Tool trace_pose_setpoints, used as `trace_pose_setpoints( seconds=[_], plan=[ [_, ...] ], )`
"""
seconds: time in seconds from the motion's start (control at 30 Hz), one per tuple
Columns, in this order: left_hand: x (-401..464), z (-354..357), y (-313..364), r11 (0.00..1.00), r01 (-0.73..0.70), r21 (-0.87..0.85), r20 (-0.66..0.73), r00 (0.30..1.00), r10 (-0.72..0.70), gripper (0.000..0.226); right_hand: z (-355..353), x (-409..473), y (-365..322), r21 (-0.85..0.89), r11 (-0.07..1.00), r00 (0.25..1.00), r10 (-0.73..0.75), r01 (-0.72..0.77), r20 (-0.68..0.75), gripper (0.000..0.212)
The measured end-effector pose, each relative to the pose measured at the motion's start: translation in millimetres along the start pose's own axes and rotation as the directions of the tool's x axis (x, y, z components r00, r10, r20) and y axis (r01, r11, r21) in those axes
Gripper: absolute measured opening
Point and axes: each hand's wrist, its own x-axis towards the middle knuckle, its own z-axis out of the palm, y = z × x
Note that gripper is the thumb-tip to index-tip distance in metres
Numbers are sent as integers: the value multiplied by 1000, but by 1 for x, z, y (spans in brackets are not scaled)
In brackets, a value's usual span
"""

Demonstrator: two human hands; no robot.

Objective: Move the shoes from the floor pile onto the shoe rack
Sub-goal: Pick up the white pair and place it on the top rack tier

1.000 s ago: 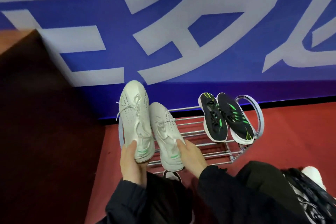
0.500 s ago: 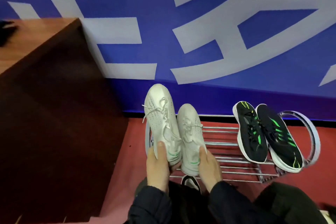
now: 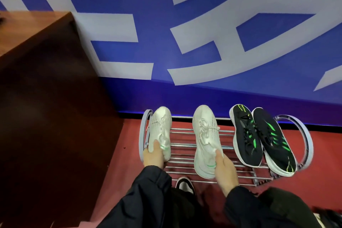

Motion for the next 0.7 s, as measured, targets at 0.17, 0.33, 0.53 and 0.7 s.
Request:
trace_pose_setpoints(
  seconds=[0.17, 0.33, 0.53, 0.7],
  plan=[
    [-15, 4, -4, 970, -110, 216, -70, 989, 128, 74, 15, -3, -15, -160, 987, 998, 9, 1, 62, 64],
    [-5, 8, -20, 783, -221, 581, 49, 970, 237, 57, 41, 10, -30, -224, 971, 991, 104, -84, 82, 68],
    [-4, 2, -13, 910, -191, 367, -106, 964, 245, 26, 68, 27, -33, -220, 975, 991, 63, -36, 120, 57],
    [-12, 8, -19, 919, -226, 324, -163, 943, 290, 42, 81, 16, -28, -127, 991, 989, -12, 31, 150, 40]
  ],
)
